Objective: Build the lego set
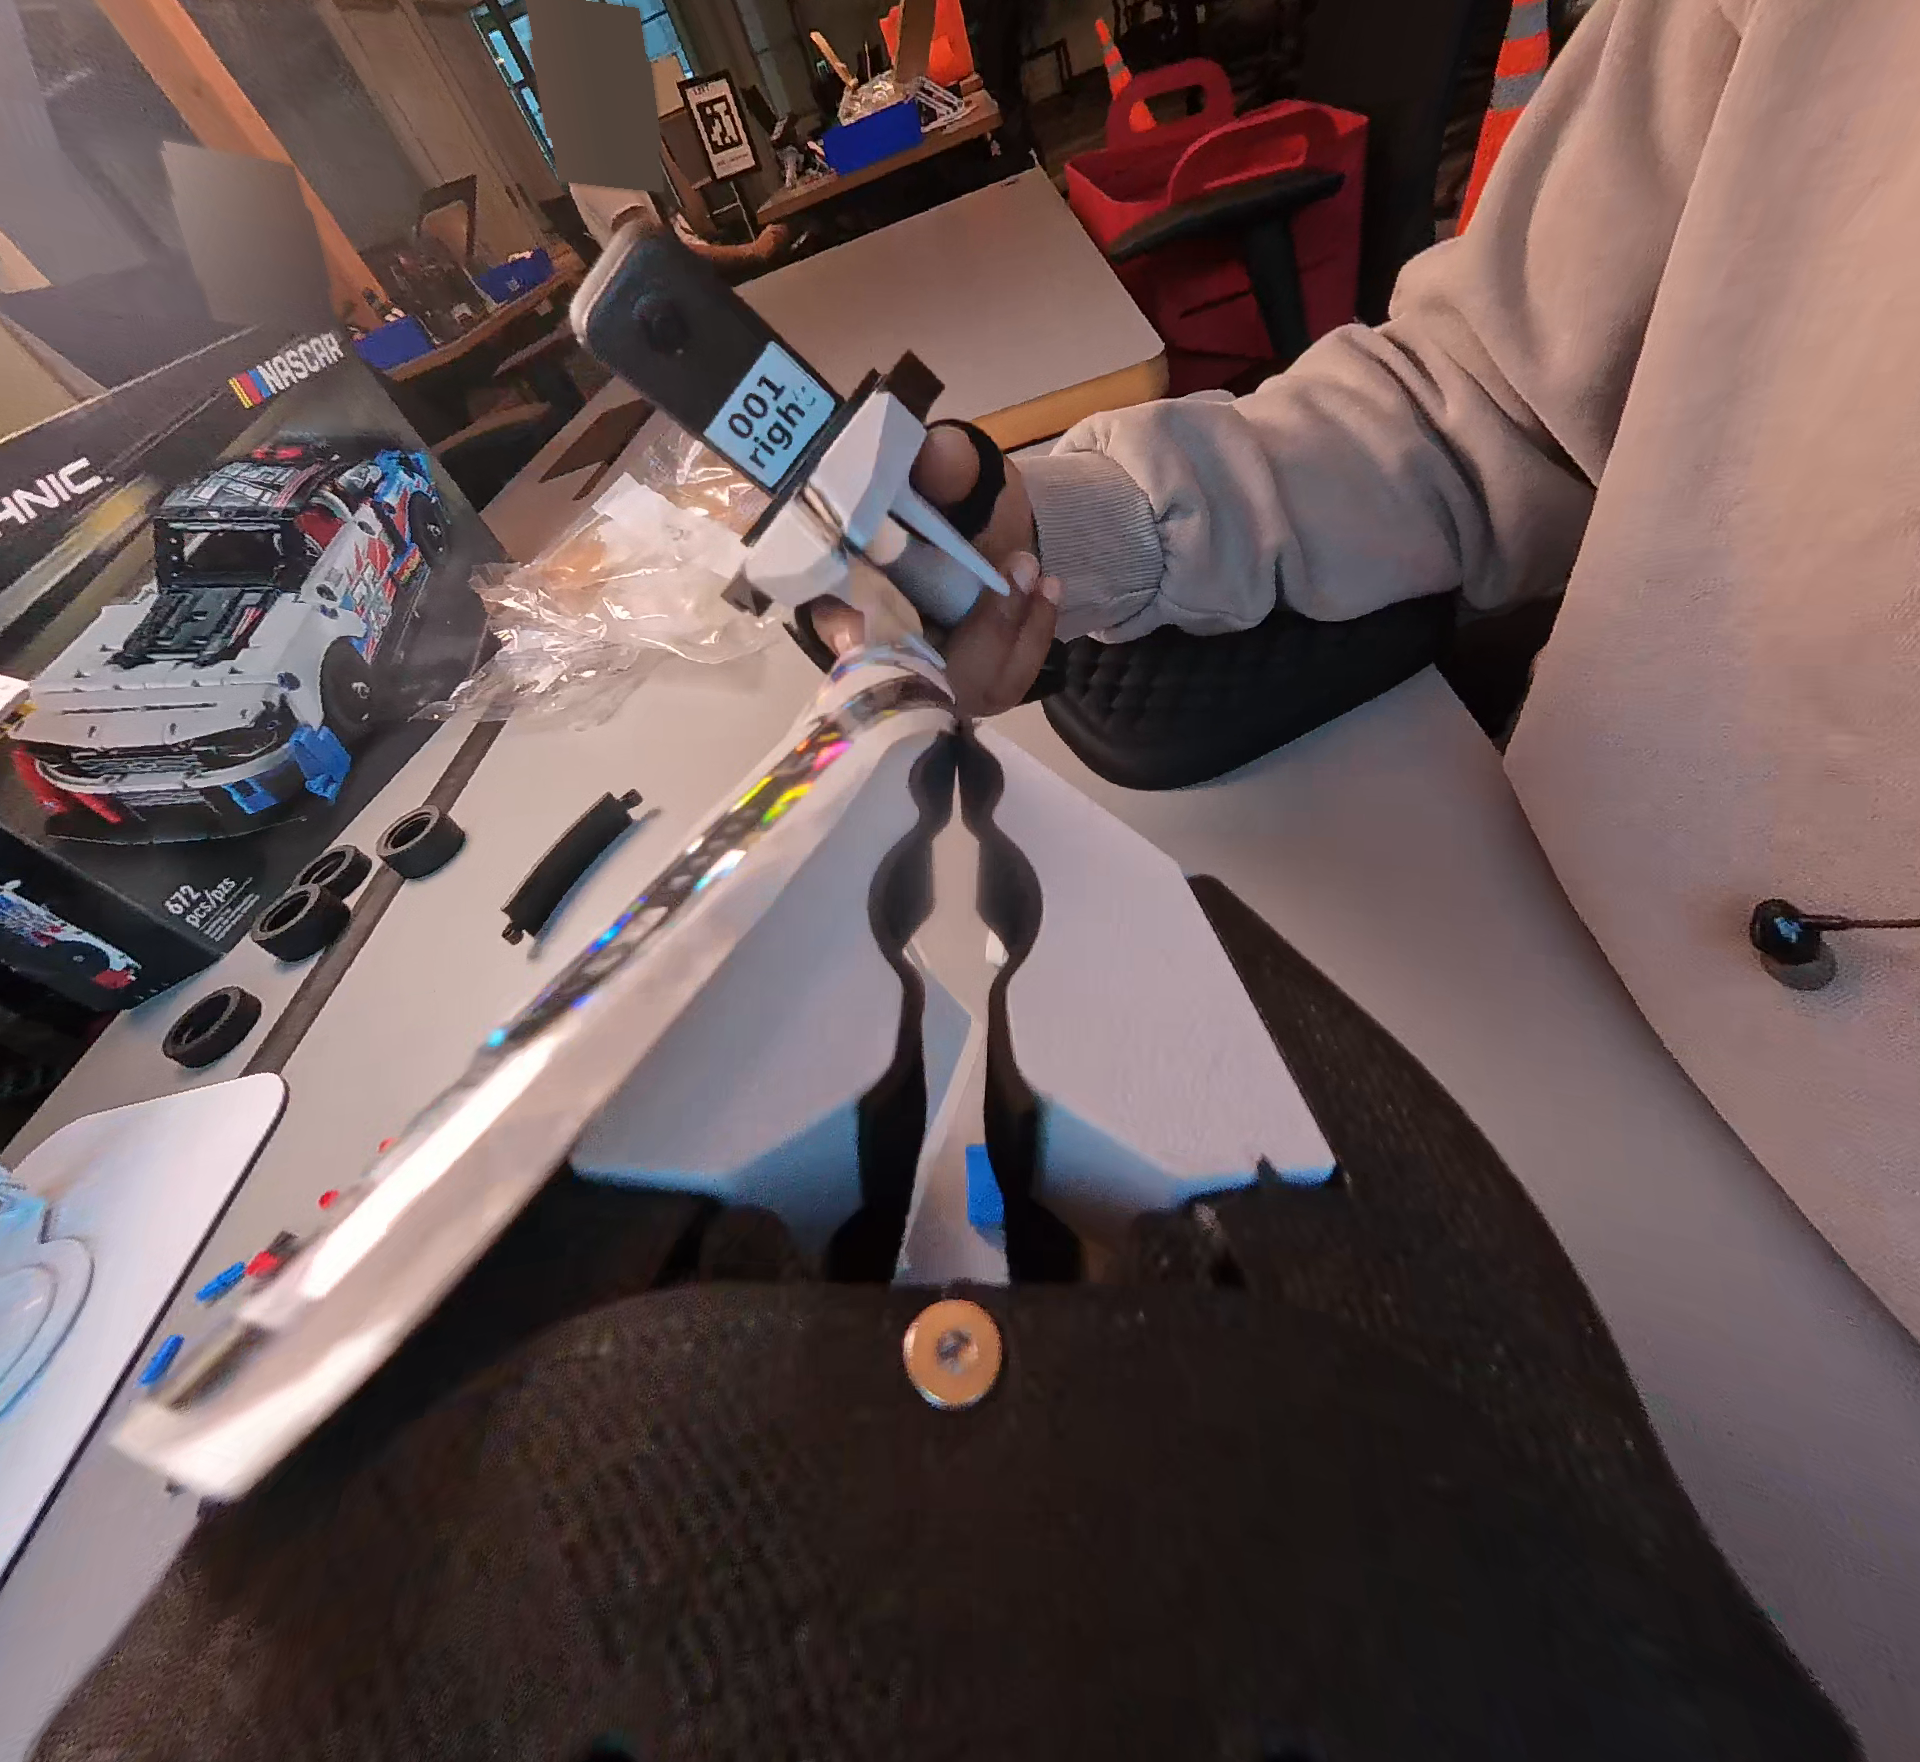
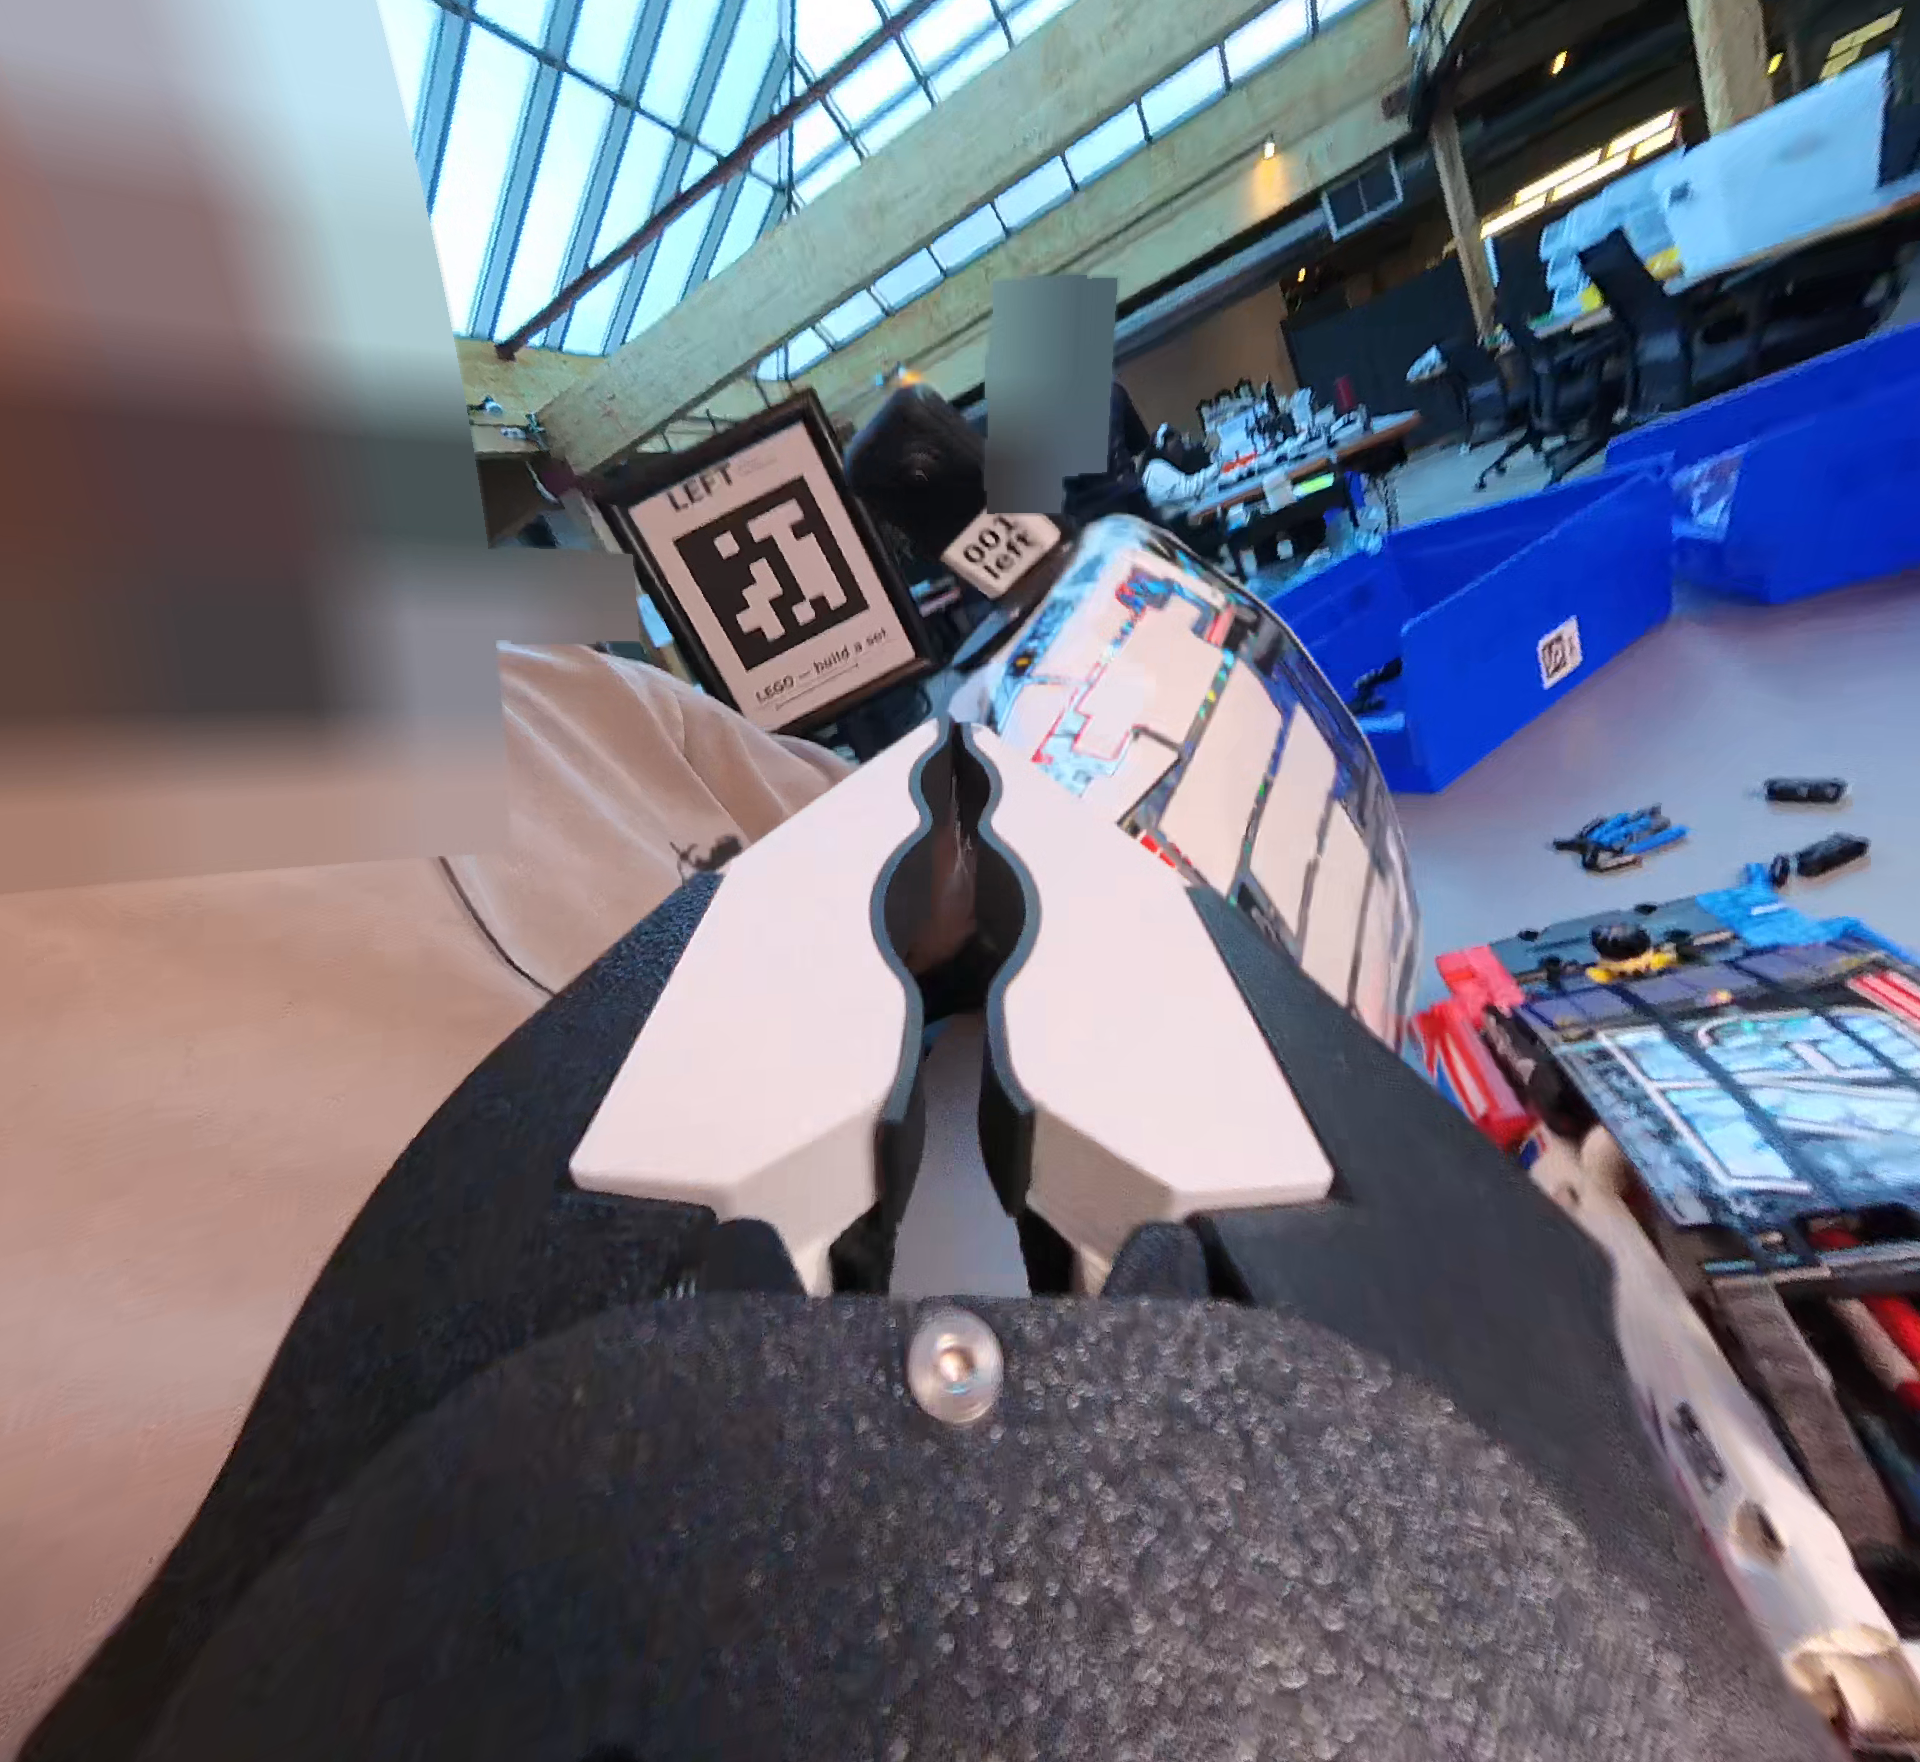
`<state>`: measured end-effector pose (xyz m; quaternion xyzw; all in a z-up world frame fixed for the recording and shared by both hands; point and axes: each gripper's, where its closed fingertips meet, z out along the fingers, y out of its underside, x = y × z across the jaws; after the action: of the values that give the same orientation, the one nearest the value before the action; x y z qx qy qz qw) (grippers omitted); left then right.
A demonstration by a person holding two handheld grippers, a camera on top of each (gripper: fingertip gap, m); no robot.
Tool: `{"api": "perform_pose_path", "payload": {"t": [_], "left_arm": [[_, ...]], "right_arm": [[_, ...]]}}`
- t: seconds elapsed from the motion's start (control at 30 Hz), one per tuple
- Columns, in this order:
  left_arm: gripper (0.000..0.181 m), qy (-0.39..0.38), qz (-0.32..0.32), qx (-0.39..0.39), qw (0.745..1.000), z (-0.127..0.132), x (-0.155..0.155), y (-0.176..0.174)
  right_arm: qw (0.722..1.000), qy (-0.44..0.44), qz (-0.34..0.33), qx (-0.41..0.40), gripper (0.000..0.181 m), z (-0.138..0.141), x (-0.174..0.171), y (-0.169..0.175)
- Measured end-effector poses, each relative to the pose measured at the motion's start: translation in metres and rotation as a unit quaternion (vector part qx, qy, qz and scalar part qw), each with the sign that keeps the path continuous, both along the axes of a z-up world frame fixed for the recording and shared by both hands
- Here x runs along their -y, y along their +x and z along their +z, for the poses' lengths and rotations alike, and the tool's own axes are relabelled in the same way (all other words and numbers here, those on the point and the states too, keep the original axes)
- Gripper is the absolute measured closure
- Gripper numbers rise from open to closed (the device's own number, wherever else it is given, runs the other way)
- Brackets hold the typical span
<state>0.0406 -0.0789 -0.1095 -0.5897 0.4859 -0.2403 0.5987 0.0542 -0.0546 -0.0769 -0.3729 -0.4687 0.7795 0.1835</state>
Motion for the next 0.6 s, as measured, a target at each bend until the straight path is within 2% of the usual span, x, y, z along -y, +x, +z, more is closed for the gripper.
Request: {"api": "perform_pose_path", "payload": {"t": [0.17, 0.3, 0.4, 0.47, 0.6], "left_arm": [[0.181, -0.008, 0.017, 0.017, 1.0, 0.019, -0.008, -0.017], [0.181, -0.009, 0.061, 0.025, 0.998, 0.047, -0.03, -0.053], [0.181, -0.005, 0.137, 0.074, 0.988, 0.087, -0.07, -0.106], [0.181, -0.013, 0.19, 0.109, 0.976, 0.11, -0.101, -0.149], [0.181, -0.03, 0.326, 0.154, 0.932, 0.126, -0.169, -0.252]], "right_arm": [[0.992, -0.001, -0.082, -0.091, 0.181, 0.034, -0.026, 0.019], [0.981, -0.015, -0.138, -0.133, 0.181, 0.051, -0.046, 0.034], [0.977, 0.017, -0.182, -0.105, 0.181, 0.041, -0.057, 0.03], [0.977, 0.018, -0.188, -0.097, 0.181, 0.036, -0.059, 0.028], [0.977, 0.019, -0.196, -0.081, 0.181, 0.027, -0.064, 0.025]]}}
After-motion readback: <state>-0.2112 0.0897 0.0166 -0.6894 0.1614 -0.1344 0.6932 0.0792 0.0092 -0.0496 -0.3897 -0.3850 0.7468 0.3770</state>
